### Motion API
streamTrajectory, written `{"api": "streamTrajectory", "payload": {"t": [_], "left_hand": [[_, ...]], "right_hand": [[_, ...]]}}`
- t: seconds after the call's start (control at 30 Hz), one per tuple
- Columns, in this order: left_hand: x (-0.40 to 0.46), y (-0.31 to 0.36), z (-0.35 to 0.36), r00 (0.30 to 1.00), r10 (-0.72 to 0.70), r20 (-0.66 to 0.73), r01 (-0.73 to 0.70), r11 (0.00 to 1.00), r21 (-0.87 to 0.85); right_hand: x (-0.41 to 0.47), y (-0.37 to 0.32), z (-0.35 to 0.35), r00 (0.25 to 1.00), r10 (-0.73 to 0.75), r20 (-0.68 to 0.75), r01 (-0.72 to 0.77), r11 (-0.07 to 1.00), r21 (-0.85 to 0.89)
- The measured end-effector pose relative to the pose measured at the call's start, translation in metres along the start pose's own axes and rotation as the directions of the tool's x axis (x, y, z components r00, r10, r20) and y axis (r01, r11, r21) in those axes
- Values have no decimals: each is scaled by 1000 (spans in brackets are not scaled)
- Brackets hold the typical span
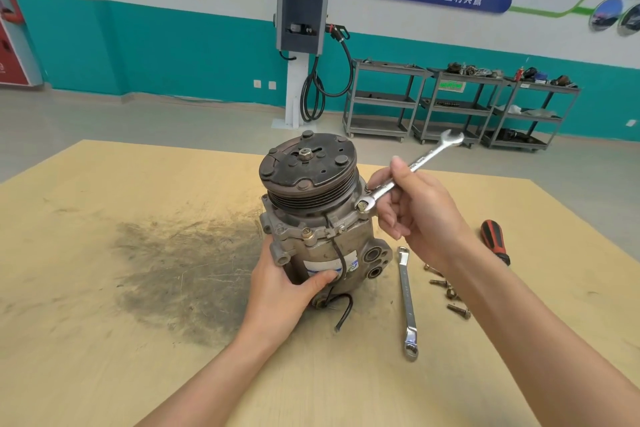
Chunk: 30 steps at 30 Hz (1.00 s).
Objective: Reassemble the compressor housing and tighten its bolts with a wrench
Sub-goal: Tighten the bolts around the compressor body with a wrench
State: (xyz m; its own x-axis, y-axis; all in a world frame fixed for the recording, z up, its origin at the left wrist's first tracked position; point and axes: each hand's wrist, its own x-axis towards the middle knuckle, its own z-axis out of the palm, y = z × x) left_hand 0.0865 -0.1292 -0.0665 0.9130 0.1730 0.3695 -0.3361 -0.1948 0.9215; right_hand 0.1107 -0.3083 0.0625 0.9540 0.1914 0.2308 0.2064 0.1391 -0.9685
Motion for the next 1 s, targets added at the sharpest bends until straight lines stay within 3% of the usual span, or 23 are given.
{"api": "streamTrajectory", "payload": {"t": [0.13, 0.23, 0.37, 0.53, 0.83, 1.0], "left_hand": [[0, -1, 0, 1000, 11, 0, -11, 1000, -4], [1, -2, 0, 1000, 4, -1, -4, 1000, -2], [0, -2, 0, 1000, -10, 5, 10, 1000, -12], [0, -2, -1, 1000, -23, 5, 23, 1000, -10], [0, -1, 0, 1000, -3, -7, 3, 1000, -2], [0, 1, 0, 1000, 21, -18, -21, 1000, 20]], "right_hand": [[1, -1, 0, 998, 38, 55, -40, 998, 42], [-8, 10, 8, 996, -72, -53, 76, 994, 72], [-27, 29, 21, 903, -370, -219, 351, 929, -122], [-29, 33, 24, 828, -497, -260, 402, 849, -344], [-33, 41, 27, 686, -712, -146, 574, 654, -492], [-35, 45, 31, 643, -761, -80, 532, 520, -669]]}}
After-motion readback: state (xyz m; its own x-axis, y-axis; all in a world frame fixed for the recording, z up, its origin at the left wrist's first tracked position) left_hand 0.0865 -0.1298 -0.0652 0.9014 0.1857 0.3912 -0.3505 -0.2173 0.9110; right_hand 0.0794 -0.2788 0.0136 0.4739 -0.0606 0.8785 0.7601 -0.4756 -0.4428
